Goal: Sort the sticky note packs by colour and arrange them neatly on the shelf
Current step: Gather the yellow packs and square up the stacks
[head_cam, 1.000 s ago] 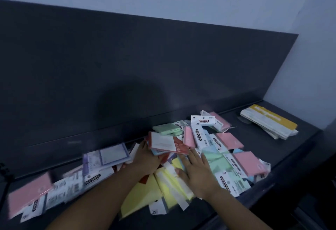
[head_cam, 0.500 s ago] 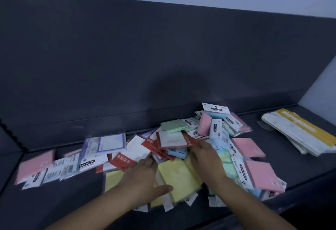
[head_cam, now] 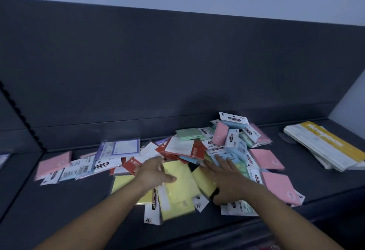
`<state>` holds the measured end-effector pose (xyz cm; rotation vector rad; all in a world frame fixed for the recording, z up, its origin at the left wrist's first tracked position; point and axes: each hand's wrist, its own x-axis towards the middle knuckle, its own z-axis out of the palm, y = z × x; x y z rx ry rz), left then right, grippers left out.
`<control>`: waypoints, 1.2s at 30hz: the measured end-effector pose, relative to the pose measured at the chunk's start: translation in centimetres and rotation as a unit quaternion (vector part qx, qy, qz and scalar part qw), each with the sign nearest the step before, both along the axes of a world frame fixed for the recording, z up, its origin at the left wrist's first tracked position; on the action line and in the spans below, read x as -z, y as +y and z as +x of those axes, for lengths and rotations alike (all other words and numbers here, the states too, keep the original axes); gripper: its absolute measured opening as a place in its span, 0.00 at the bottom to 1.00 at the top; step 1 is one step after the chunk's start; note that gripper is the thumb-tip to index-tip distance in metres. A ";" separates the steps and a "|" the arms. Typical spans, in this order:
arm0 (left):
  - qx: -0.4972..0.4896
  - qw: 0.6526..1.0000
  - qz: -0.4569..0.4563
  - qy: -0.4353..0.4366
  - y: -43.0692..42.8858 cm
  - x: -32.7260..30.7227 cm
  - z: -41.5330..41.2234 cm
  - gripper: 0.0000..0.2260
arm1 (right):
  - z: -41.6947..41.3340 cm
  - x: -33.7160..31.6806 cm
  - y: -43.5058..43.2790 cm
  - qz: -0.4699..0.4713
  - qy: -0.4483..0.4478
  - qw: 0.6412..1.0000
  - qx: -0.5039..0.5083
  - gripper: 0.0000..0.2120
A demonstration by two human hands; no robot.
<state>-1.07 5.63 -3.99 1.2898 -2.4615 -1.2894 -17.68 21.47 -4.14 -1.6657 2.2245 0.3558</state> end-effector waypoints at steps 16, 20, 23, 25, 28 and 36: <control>-0.235 0.888 0.301 0.257 -5.2 -1.9 8.9 0.08 | 2.6 -1.4 -3.9 -0.063 0.000 0.992 -0.108 0.51; -0.285 0.863 0.304 0.284 -4.6 -1.7 11.0 0.06 | 2.8 -3.0 -5.0 -0.130 -0.098 0.987 -0.015 0.38; -0.300 0.851 0.307 0.303 -4.4 -1.6 12.7 0.06 | 2.5 -4.9 -6.5 -0.185 -0.133 0.973 0.043 0.25; -0.317 0.847 0.293 0.310 -4.3 -1.8 14.0 0.08 | 2.9 -6.2 -7.9 -0.236 -0.131 0.961 0.056 0.21; -0.348 0.840 0.263 0.322 -3.9 -2.6 16.2 0.11 | 5.6 -7.9 -10.1 -0.361 -0.250 0.895 0.076 0.14; -0.429 0.798 0.198 0.373 -3.8 -3.9 26.6 0.04 | 20.6 -6.3 -15.2 -0.203 -0.653 0.698 0.210 0.03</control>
